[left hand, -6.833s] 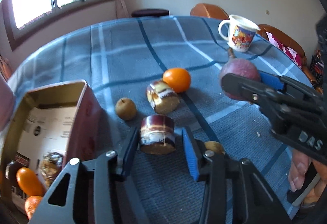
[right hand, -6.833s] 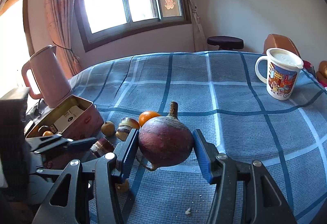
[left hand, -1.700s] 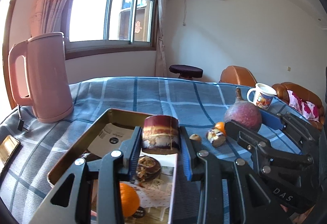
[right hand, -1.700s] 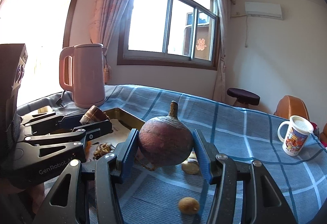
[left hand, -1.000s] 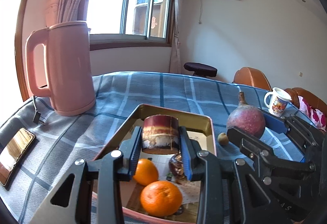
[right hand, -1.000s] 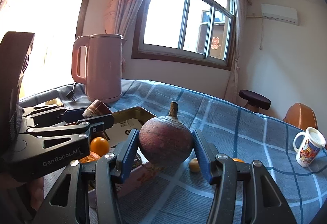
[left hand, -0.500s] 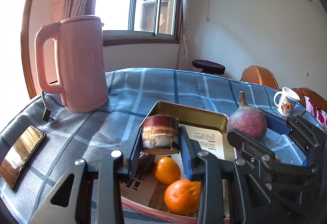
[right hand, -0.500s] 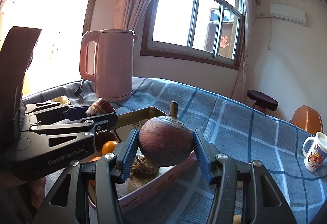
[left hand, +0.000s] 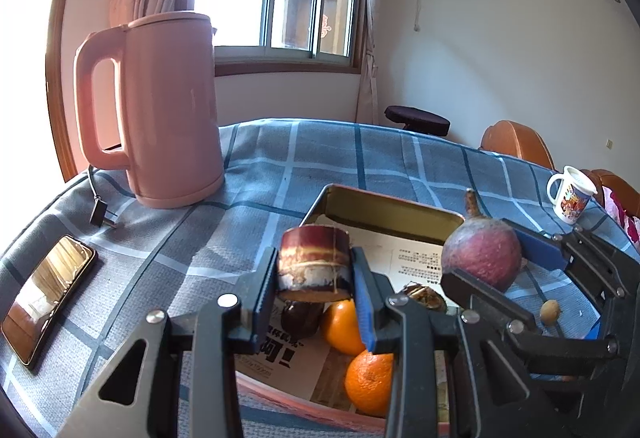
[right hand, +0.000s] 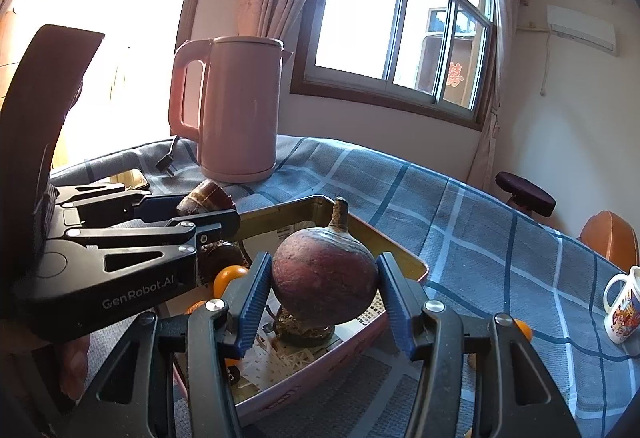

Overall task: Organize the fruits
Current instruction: 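Lower the purple fruit into the tin and open the right tool while the left tool holds the pastry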

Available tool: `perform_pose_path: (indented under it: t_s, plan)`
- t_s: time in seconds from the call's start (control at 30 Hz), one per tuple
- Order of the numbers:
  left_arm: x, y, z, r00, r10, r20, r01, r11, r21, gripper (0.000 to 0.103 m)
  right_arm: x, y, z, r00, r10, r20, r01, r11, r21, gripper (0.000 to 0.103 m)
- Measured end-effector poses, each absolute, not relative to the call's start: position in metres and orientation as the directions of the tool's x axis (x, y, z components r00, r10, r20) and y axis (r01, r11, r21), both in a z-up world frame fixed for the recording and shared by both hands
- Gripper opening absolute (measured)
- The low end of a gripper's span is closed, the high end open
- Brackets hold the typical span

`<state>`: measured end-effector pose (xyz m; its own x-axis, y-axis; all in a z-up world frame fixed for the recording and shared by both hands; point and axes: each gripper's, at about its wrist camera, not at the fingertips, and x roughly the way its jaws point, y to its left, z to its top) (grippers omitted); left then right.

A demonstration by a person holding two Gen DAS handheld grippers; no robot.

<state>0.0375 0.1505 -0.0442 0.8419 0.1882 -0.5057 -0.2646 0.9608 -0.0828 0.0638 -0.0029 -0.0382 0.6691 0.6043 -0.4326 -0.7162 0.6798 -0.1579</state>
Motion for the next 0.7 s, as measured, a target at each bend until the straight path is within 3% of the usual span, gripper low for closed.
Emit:
perform_pose_path:
  t_s: [0.7]
  plan:
    - [0.046,0.153,-0.049,0.812,0.169,-0.559,-0.262,0.961,-0.089,0.037,0.070,0.023,-0.052,0.581,0.597,-0.553,-0.781,0.601,-0.172,0.055]
